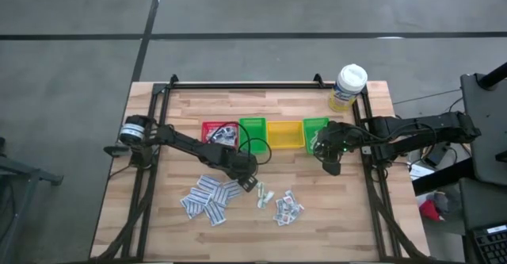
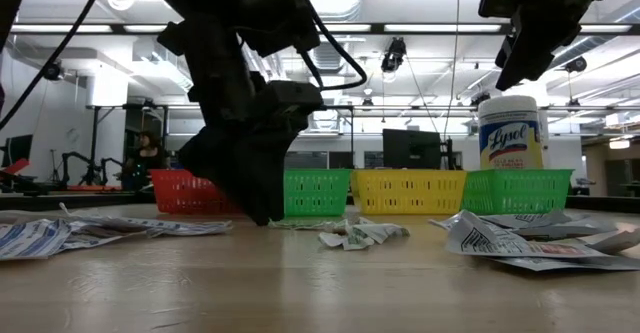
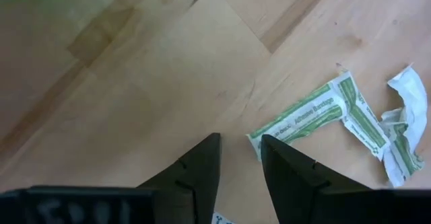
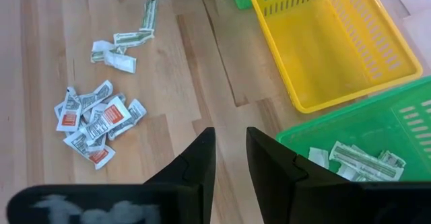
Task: Pick & Place First Aid Supplies
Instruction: Put the green bandage into the right green basket
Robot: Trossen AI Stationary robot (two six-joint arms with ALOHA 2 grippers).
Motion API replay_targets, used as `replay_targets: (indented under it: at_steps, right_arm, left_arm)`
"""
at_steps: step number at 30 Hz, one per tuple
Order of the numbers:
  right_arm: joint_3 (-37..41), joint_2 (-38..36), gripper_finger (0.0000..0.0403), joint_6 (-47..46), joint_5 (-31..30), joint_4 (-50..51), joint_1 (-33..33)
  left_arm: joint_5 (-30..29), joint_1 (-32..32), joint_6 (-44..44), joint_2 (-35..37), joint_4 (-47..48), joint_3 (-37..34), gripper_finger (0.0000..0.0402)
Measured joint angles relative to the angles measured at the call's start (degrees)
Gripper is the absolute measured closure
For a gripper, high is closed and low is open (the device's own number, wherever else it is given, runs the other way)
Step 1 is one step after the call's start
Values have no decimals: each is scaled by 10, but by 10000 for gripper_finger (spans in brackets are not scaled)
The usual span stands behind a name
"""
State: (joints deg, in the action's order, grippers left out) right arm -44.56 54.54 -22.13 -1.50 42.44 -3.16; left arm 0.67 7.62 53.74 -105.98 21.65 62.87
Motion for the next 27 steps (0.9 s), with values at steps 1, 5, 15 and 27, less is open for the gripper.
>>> replay_targets:
  at_steps: [1,5,15,27]
  right_arm:
    - [0,0,319,0,0,0,0]
    - [0,0,312,0,0,-5,0]
    - [0,0,302,0,0,-13,0]
    - [0,0,321,-2,1,-13,0]
  left_arm:
    - [0,0,0,-2,0,0,271]
    - [-9,0,5,-12,5,2,278]
    - [-42,2,-3,-19,58,45,282]
    - [-74,2,-15,-60,143,114,282]
